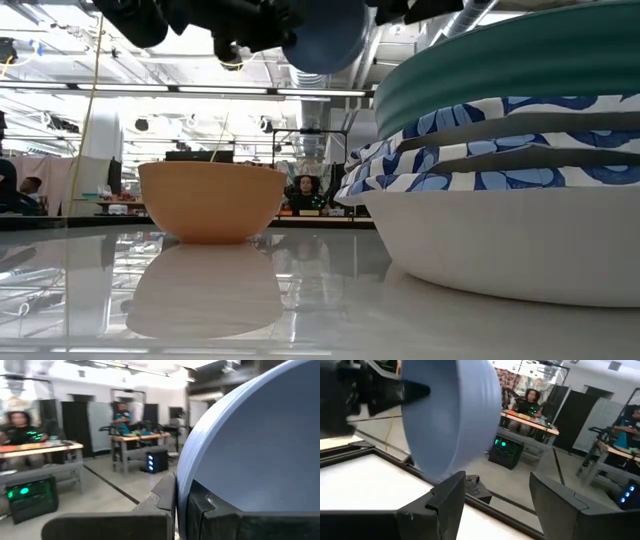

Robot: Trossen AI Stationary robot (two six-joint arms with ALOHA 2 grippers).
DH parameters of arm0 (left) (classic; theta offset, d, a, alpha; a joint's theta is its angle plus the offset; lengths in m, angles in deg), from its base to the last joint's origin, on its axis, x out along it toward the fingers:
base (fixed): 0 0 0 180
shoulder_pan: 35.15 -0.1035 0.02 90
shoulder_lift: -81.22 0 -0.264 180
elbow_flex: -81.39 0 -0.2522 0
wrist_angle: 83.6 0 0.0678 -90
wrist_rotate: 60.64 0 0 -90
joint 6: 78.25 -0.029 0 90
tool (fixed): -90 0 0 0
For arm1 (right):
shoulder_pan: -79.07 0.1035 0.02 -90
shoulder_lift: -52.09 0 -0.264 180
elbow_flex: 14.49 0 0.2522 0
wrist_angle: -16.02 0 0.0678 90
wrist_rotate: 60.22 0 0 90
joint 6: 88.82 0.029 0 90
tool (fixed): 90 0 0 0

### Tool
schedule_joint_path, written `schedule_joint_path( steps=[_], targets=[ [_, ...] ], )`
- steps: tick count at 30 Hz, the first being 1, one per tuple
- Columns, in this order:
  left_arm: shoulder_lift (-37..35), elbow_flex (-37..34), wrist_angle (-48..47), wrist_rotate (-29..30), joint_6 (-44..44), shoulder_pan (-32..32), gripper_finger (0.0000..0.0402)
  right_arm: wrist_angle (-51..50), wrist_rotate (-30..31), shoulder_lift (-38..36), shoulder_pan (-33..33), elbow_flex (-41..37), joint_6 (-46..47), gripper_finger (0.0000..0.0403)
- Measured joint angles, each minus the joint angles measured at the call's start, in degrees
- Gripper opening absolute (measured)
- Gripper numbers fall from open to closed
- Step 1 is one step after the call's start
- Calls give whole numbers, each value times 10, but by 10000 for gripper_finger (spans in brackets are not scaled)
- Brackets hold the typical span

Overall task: Nest bowls inside each other
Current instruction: Stack the blue bowl into the green bowl

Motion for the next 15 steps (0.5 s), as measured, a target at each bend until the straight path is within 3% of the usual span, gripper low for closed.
schedule_joint_path(
  steps=[8,12,15],
  targets=[
    [0,-2,9,-2,52,-44,0,20,0,0,-38,0,-30,240],
    [0,-2,-4,-33,52,-56,0,94,-5,0,-59,0,-143,240],
    [0,-2,-32,-76,58,-71,0,189,-51,0,-76,0,-270,240]
  ],
)
